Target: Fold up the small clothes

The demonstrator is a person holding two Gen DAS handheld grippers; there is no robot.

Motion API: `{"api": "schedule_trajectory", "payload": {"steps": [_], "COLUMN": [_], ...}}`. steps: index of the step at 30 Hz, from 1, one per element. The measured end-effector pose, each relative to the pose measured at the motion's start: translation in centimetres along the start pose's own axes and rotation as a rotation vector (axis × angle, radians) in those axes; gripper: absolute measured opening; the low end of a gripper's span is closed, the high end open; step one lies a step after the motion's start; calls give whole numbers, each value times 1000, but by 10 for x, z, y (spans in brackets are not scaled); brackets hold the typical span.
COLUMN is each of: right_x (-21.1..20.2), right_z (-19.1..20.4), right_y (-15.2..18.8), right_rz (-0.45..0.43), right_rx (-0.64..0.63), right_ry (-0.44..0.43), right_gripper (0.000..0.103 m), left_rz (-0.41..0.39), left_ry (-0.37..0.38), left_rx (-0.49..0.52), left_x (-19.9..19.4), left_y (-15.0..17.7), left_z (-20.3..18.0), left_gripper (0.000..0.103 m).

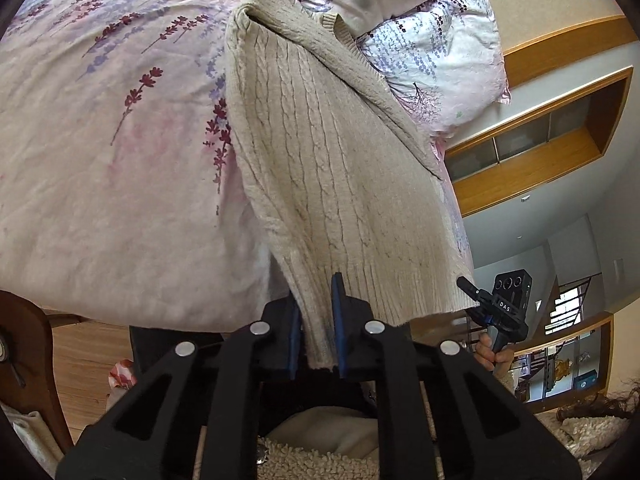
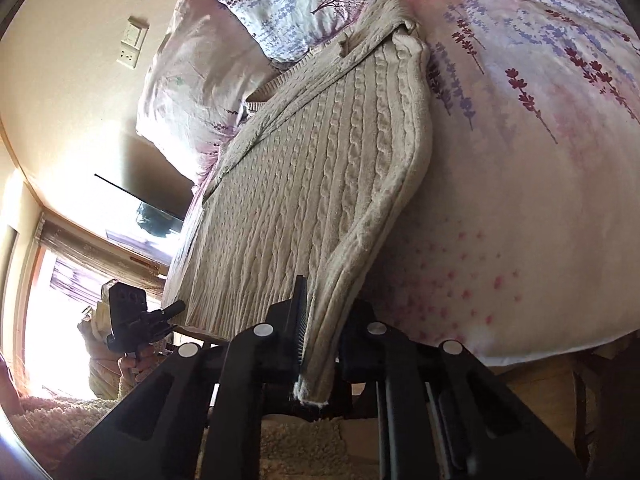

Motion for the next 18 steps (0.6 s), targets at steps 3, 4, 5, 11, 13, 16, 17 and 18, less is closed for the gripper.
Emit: {"api": "schedule_trajectory", "payload": {"steps": [3, 4, 5, 11, 13, 16, 17, 18], "right_x": [-4, -7, -9, -40, -50, -63, -68, -72], "right_z": [6, 9, 12, 34, 40, 49, 53, 56], "right_y": [-3, -5, -7, -33, -43, -62, -70, -76], "right_rz": [-34, -51, -66, -233, -287, -373, -408, -435], "right_rx": [-36, -51, -63, -147, -170, -212, -229, -245], "right_ry": [10, 17, 22, 28, 44, 93, 110, 128], "right_gripper": [9, 8, 8, 8, 7, 7, 7, 7], "left_rz": [-12, -24, -36, -165, -211, -280, -306, -331], "left_ry": [-5, -12, -20, -60, -75, -84, -94, -107], "left_rx": [16, 29, 43, 83, 84, 100, 109, 122], "left_x": [-1, -3, -5, -40, -53, -71, -76, -82], "left_y": [-2, -4, -6, -37, -51, -76, -84, -93], "left_z": [-1, -3, -5, -12, -13, -19, -23, -27], "left_gripper": [7, 7, 7, 6, 6, 6, 6, 6]}}
Point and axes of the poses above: each gripper's, at about its wrist camera, not at the fingertips, and x roughly the way its jaws point, z to its left, y to its underside, the point moved 8 cm from there along x, roughly the way its jaws point, and after that the axes turned 13 degrees about z, right-handed, at the moved point
